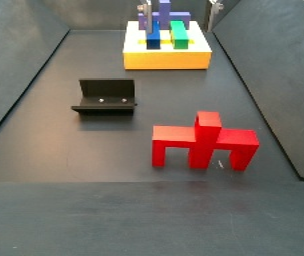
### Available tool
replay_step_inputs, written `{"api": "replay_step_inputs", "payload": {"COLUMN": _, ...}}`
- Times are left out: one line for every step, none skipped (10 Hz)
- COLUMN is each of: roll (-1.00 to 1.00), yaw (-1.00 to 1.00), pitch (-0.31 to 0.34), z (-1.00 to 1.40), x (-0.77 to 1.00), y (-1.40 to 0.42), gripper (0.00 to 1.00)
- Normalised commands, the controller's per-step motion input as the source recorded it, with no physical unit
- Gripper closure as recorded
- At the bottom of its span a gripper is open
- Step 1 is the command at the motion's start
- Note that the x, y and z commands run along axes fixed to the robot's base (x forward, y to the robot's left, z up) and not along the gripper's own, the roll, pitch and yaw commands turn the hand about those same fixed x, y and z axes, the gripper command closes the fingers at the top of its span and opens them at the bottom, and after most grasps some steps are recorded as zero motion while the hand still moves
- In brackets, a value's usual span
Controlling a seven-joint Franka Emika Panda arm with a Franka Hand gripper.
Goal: Pick up the red object. Move up. Move to above the board. Insert the red object.
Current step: Pick up the red object.
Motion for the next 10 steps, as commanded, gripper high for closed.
{"api": "replay_step_inputs", "payload": {"roll": 0.0, "yaw": 0.0, "pitch": 0.0, "z": 0.0, "x": 0.05, "y": -0.01, "gripper": 0.0}}
{"api": "replay_step_inputs", "payload": {"roll": -0.1, "yaw": -0.23, "pitch": 0.0, "z": -0.27, "x": -0.03, "y": 0.69, "gripper": 0.0}}
{"api": "replay_step_inputs", "payload": {"roll": -0.01, "yaw": -0.11, "pitch": 0.0, "z": -0.38, "x": -0.04, "y": 0.87, "gripper": 0.0}}
{"api": "replay_step_inputs", "payload": {"roll": 0.0, "yaw": -0.14, "pitch": 0.0, "z": -0.38, "x": -0.01, "y": 0.86, "gripper": 0.0}}
{"api": "replay_step_inputs", "payload": {"roll": 0.0, "yaw": -0.13, "pitch": 0.0, "z": -0.36, "x": -0.01, "y": 0.88, "gripper": 0.0}}
{"api": "replay_step_inputs", "payload": {"roll": 0.0, "yaw": -0.13, "pitch": 0.0, "z": -0.33, "x": 0.0, "y": 0.88, "gripper": 0.0}}
{"api": "replay_step_inputs", "payload": {"roll": 0.0, "yaw": -0.09, "pitch": 0.0, "z": -0.29, "x": 0.0, "y": 0.91, "gripper": 0.0}}
{"api": "replay_step_inputs", "payload": {"roll": 0.0, "yaw": -0.1, "pitch": 0.0, "z": -0.24, "x": 0.0, "y": 0.9, "gripper": 0.0}}
{"api": "replay_step_inputs", "payload": {"roll": -0.08, "yaw": -0.09, "pitch": 0.053, "z": -0.15, "x": 0.11, "y": 0.85, "gripper": 0.0}}
{"api": "replay_step_inputs", "payload": {"roll": -0.04, "yaw": -0.12, "pitch": 0.057, "z": -0.23, "x": 0.1, "y": 0.66, "gripper": 0.0}}
